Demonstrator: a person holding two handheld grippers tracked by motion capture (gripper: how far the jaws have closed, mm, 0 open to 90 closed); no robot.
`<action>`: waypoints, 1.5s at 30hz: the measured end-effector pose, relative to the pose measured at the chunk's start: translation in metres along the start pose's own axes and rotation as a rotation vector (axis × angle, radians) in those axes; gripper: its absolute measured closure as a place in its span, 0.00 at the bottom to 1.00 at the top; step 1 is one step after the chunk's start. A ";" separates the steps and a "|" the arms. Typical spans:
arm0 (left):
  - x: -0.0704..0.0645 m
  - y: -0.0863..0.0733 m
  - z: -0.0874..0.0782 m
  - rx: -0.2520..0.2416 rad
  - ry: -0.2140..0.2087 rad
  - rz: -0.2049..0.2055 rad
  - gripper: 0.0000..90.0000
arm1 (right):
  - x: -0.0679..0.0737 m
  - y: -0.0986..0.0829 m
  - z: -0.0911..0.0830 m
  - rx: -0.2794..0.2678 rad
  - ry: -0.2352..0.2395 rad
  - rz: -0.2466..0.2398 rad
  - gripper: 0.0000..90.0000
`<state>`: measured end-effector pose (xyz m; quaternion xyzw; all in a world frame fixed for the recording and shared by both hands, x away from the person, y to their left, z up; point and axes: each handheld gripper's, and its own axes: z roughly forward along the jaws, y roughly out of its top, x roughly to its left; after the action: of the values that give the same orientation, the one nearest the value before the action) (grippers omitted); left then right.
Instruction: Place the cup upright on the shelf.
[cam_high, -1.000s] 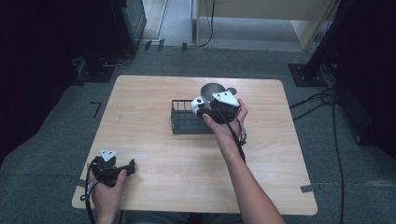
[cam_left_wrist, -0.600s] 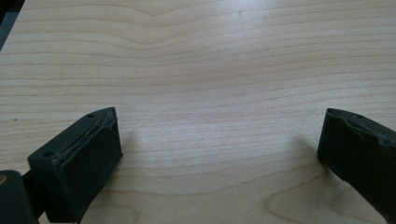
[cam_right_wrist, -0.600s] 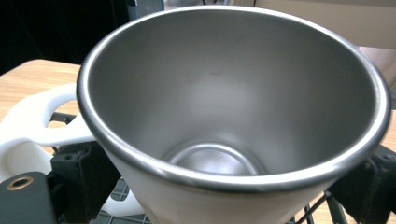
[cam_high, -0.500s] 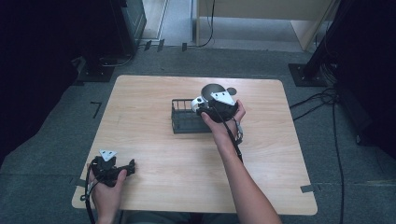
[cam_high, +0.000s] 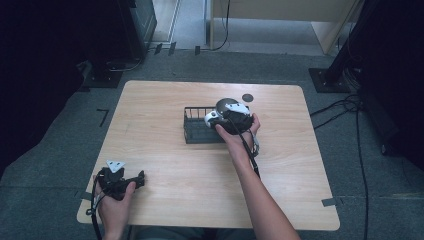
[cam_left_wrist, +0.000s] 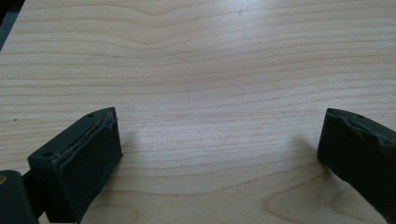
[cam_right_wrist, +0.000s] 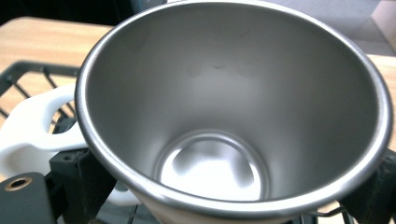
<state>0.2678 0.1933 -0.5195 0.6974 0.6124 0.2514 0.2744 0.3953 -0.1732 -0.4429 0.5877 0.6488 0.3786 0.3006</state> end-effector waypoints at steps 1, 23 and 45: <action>0.000 0.000 0.000 0.000 0.000 0.000 0.00 | -0.001 0.000 -0.001 0.011 0.009 -0.007 0.06; 0.000 0.000 0.000 0.000 0.001 0.003 0.00 | -0.025 -0.009 -0.058 -0.049 0.123 -0.023 0.02; 0.000 0.000 0.000 0.002 0.001 0.003 0.00 | -0.082 -0.059 -0.091 -0.049 0.108 0.009 0.00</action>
<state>0.2677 0.1934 -0.5194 0.6985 0.6117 0.2516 0.2732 0.2980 -0.2681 -0.4484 0.5616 0.6519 0.4271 0.2777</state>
